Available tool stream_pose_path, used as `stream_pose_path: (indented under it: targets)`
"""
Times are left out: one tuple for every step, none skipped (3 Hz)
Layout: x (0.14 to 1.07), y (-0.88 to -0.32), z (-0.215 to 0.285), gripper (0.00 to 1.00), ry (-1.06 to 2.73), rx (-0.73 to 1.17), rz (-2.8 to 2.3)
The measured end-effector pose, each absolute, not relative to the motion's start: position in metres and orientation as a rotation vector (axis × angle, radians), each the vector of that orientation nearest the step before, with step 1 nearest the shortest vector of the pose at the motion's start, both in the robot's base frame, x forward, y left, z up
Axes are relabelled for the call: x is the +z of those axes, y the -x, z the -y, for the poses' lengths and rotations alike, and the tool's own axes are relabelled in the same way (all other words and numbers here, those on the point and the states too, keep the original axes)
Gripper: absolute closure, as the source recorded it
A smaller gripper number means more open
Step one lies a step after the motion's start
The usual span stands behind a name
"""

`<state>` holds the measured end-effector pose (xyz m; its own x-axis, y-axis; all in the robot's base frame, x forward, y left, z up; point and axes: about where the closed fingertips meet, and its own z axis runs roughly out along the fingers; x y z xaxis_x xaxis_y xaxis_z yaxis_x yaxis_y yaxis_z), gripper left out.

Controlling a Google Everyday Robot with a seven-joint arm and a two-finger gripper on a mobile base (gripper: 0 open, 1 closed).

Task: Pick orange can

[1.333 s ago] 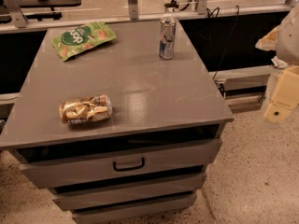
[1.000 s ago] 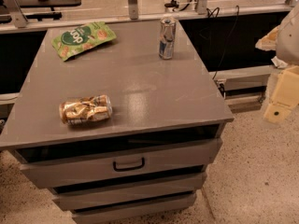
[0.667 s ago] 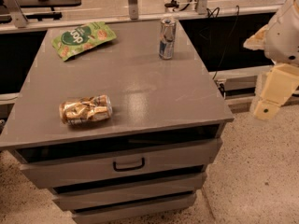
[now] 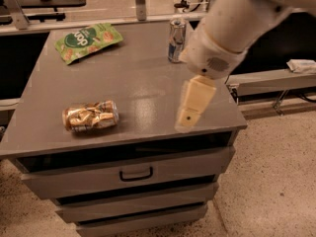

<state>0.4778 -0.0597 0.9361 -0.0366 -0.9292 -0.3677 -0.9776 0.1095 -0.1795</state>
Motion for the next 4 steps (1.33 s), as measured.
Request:
stream_pose_path:
  targets:
    - [0.926, -0.489, -0.013, 0.0, 1.891, 0.248, -1.917]
    - [0.92, -0.491, -0.065, 0.0, 1.911, 0.286, -1.851]
    - [0.908, -0.49, -0.107, 0.0, 1.924, 0.313, -1.804]
    - [0.889, -0.488, -0.14, 0.0, 1.933, 0.327, -1.779]
